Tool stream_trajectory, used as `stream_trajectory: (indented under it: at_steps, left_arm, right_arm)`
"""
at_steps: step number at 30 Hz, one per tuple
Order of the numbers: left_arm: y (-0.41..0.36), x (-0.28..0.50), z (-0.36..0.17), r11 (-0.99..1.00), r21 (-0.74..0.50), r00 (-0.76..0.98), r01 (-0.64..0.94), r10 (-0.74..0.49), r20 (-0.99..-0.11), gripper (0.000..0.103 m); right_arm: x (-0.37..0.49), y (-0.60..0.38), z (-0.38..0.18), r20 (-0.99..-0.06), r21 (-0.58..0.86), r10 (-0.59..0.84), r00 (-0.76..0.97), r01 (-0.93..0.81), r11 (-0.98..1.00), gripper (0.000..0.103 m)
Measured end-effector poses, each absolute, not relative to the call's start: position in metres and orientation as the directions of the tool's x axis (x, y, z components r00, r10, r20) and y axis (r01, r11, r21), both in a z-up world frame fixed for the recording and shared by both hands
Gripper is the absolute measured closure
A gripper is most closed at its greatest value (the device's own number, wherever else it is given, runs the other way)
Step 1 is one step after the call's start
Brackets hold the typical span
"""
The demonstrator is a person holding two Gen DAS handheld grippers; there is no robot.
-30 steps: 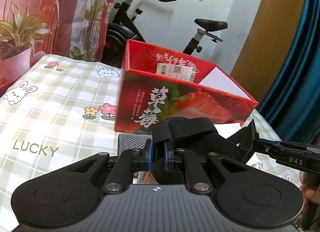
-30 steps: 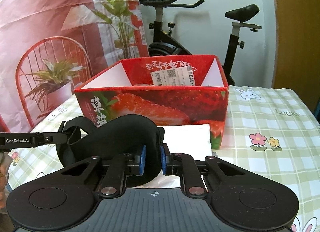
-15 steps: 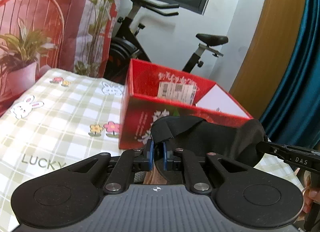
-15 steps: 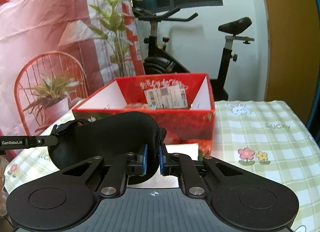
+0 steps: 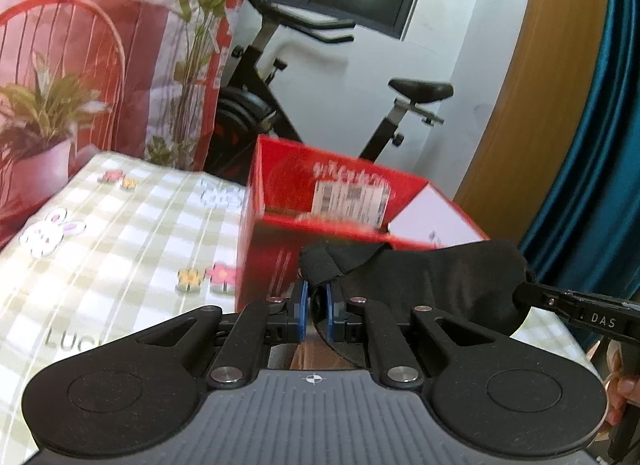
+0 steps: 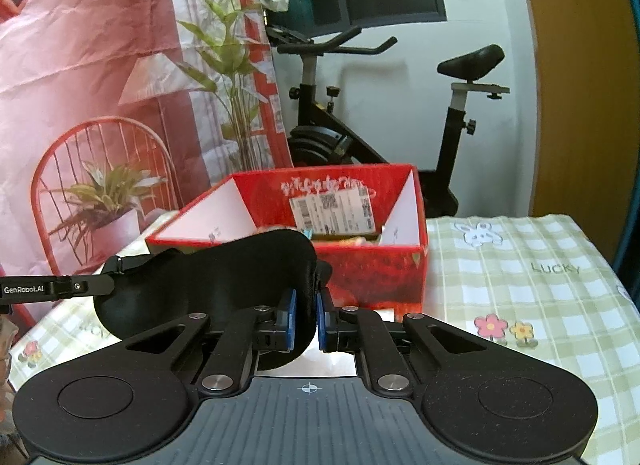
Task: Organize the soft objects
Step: 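Lift the black eye mask into the red box and open both tools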
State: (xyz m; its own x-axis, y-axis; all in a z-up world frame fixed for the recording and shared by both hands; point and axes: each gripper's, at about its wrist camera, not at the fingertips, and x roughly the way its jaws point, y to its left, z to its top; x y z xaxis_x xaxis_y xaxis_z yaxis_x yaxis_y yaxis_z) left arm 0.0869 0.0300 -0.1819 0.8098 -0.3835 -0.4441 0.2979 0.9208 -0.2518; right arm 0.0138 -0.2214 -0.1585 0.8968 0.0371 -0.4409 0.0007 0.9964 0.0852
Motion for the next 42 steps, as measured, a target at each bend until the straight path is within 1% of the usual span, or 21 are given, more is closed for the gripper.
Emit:
stream_trajectory:
  at_steps: [8,11,13,15,18,25,35,38,40,41,42]
  left_arm:
    - [0.016,0.122,-0.134,0.921,-0.212,0.854,0.327,-0.384,-0.351,0.093]
    - [0.004,0.143,-0.121,0.932,-0.168,0.874,0.320,-0.359,-0.326,0.093]
    - [-0.002,0.157,-0.117,0.938,-0.146,0.880,0.316,-0.347,-0.325,0.093]
    - [-0.009,0.174,-0.116,0.941,-0.133,0.878,0.312,-0.339,-0.339,0.093]
    - [-0.019,0.198,-0.120,0.946,-0.109,0.872,0.305,-0.323,-0.368,0.093]
    - [-0.028,0.250,-0.134,0.946,-0.119,0.828,0.302,-0.322,-0.459,0.093]
    - [-0.028,0.285,-0.154,0.946,-0.121,0.765,0.301,-0.315,-0.561,0.093]
    - [-0.026,0.288,-0.156,0.946,-0.131,0.753,0.295,-0.315,-0.578,0.092]
    - [-0.026,0.288,-0.155,0.945,-0.129,0.750,0.299,-0.317,-0.581,0.086]
    - [-0.027,0.287,-0.154,0.945,-0.126,0.750,0.302,-0.317,-0.581,0.077]
    - [-0.028,0.285,-0.153,0.945,-0.121,0.751,0.304,-0.316,-0.580,0.062]
  right_arm:
    - [0.058,-0.232,-0.113,-0.366,0.042,0.040,0.930,-0.027,0.999,0.094]
    - [0.086,-0.235,-0.101,-0.352,0.003,0.027,0.936,-0.027,1.000,0.094]
    - [0.107,-0.236,-0.099,-0.355,-0.028,0.020,0.935,-0.033,0.999,0.094]
    - [0.129,-0.237,-0.099,-0.366,-0.059,0.010,0.931,-0.034,0.998,0.094]
    - [0.160,-0.241,-0.103,-0.397,-0.062,0.008,0.918,-0.035,0.997,0.095]
    - [0.219,-0.249,-0.116,-0.493,-0.102,-0.007,0.870,-0.050,0.993,0.095]
    - [0.259,-0.255,-0.138,-0.585,-0.108,-0.029,0.810,-0.043,0.993,0.095]
    - [0.260,-0.255,-0.142,-0.593,-0.108,-0.039,0.805,-0.032,0.994,0.090]
    - [0.258,-0.255,-0.144,-0.594,-0.108,-0.043,0.803,-0.027,0.994,0.082]
    - [0.258,-0.255,-0.144,-0.595,-0.110,-0.045,0.803,-0.026,0.994,0.081]
    - [0.256,-0.254,-0.145,-0.596,-0.113,-0.046,0.802,-0.027,0.993,0.081]
